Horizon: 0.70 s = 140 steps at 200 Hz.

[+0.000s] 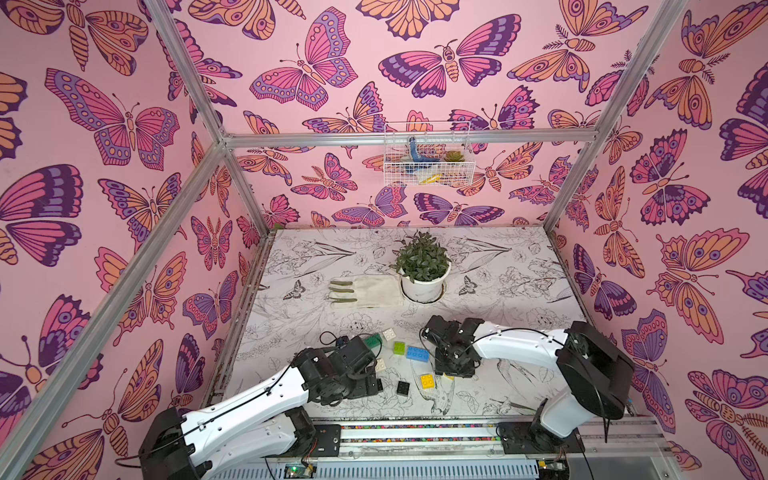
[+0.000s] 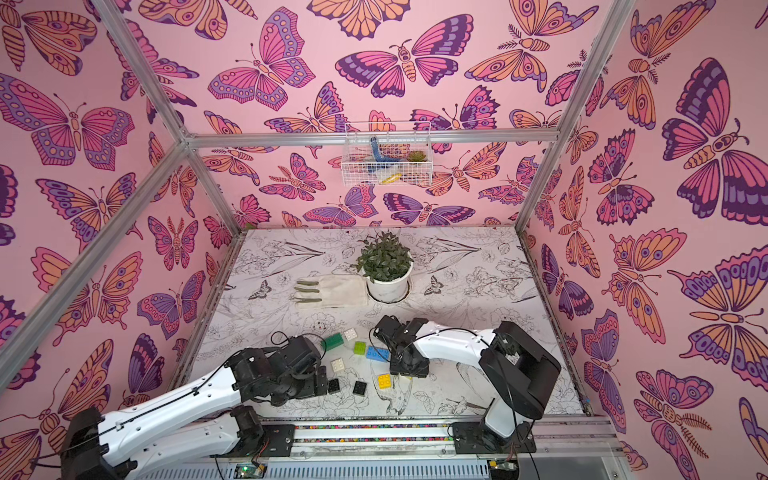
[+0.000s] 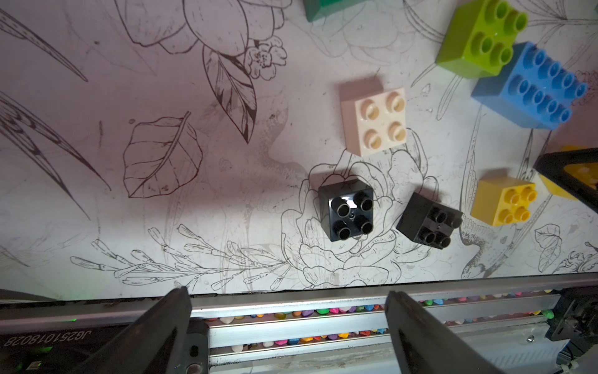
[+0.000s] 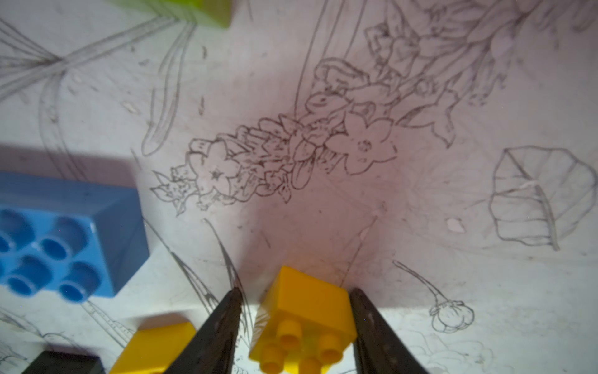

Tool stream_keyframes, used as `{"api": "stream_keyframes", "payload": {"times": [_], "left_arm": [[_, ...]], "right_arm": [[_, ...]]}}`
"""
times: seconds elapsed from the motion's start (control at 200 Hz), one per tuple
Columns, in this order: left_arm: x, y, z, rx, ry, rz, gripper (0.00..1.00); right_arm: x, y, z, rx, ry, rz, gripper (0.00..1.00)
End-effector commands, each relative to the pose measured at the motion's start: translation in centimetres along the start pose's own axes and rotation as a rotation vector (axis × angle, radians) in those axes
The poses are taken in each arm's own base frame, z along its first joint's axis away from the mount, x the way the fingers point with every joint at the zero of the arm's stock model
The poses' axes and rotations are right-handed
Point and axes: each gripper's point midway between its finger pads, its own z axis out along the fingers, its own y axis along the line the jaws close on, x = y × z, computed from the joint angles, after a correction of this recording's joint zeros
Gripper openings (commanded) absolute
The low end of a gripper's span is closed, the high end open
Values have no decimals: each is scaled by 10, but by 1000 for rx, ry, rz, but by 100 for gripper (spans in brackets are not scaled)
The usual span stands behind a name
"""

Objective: Assemble a giraffe with lego
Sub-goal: Pick up the lego brick from the center of the board.

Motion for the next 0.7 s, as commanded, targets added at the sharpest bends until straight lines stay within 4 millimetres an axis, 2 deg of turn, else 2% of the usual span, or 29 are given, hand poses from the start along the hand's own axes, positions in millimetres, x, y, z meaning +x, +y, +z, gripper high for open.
{"api": "stream_keyframes", "payload": {"times": [0.0,0.26,0.335,0.426,0.501,0.581,0.696], "left_arm": [[2,10,3,-51,-1,-3,100],[3,11,6,-64,-1,7,100],[3,11,6,-67,-1,5,100],[3,11,7,-68,-1,4,100],[3,11,9,-66,0,5,100],[4,12,9,-68,1,12,100],[5,14,10,-68,6,13,100]], "right_arm": [[-4,-5,-4,23,-18,8,46],[-5,-11,-8,74,-18,-30,24],[-6,-12,-13,84,-22,-50,22],[-9,-9,-20,88,-39,-77,24],[-10,-6,-25,95,-45,-102,20],[-10,7,-36,83,-49,-138,19],[-3,42,-60,26,-76,-218,20]]}}
